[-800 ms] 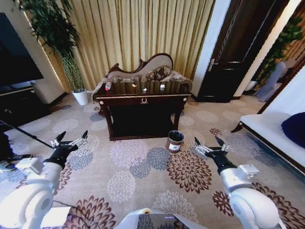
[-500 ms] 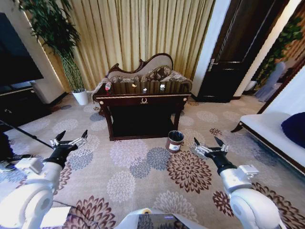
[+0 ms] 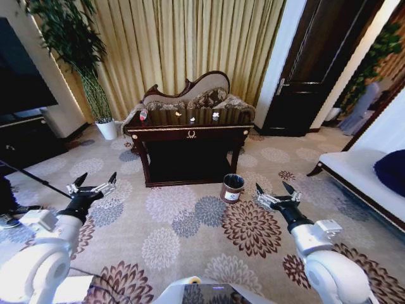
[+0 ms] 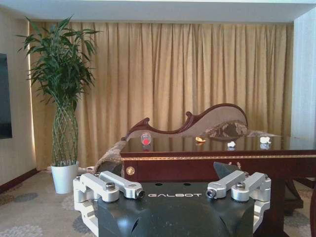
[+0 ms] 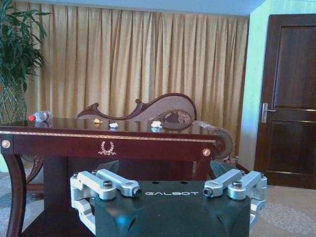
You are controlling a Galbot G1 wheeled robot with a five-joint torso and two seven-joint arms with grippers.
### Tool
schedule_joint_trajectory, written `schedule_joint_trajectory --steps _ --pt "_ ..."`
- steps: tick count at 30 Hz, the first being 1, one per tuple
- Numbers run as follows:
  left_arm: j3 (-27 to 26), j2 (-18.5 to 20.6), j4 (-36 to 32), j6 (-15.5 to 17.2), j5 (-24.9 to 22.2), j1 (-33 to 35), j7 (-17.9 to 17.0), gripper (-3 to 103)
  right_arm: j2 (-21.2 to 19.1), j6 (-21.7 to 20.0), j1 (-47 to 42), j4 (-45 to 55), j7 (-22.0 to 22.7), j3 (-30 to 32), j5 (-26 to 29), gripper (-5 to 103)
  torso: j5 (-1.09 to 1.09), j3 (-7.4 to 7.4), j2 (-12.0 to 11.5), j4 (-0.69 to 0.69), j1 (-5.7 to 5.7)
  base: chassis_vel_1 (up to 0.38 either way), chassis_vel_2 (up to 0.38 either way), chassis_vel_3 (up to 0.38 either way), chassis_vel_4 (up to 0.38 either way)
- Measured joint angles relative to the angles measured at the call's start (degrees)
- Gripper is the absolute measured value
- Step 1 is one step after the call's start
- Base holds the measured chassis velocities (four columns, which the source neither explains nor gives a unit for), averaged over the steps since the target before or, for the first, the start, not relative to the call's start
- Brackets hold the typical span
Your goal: Move to the front of the table and place the trash on the table into the trash bin.
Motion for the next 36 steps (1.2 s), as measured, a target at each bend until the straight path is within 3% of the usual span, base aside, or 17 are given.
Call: schedule_joint_trajectory --steps 8,12,14,20,36 --pt "0.2 -0.1 0.2 -0.2 0.2 0.0 0.1 100 0.0 0.1 0.1 -0.3 0.1 0.0 -0.1 100 0.05 0.02 0.0 0.0 0.02 -0.202 0.21 0.209 -0.188" --pt "0.2 -0.2 0.2 -0.4 0.2 0.1 0.1 100 0.4 0.1 0.0 -0.3 0.1 -0.2 -0.3 100 -0.07 0.0 0.0 -0.02 0.02 -0.304 0.244 0.274 -0.298" --pt "0.2 -0.3 0.2 -0.6 0.2 0.1 0.2 100 0.6 0.1 0.0 -0.4 0.0 -0.3 -0.5 100 0.06 0.01 0.0 0.03 0.02 -0.221 0.317 0.236 -0.292" --pt "0.3 -0.3 0.2 -0.7 0.2 0.1 0.2 100 0.6 0.1 0.0 -0.4 0.0 -0.3 -0.5 100 -0.03 0.01 0.0 -0.01 0.03 -0.247 0.255 0.271 -0.261" --pt "0.4 -0.5 0.4 -1.2 0.9 0.2 0.4 100 0.9 0.2 -0.1 -0.5 0.0 -0.6 -0.9 100 0.0 0.01 0.0 0.02 0.01 -0.235 0.218 0.224 -0.222"
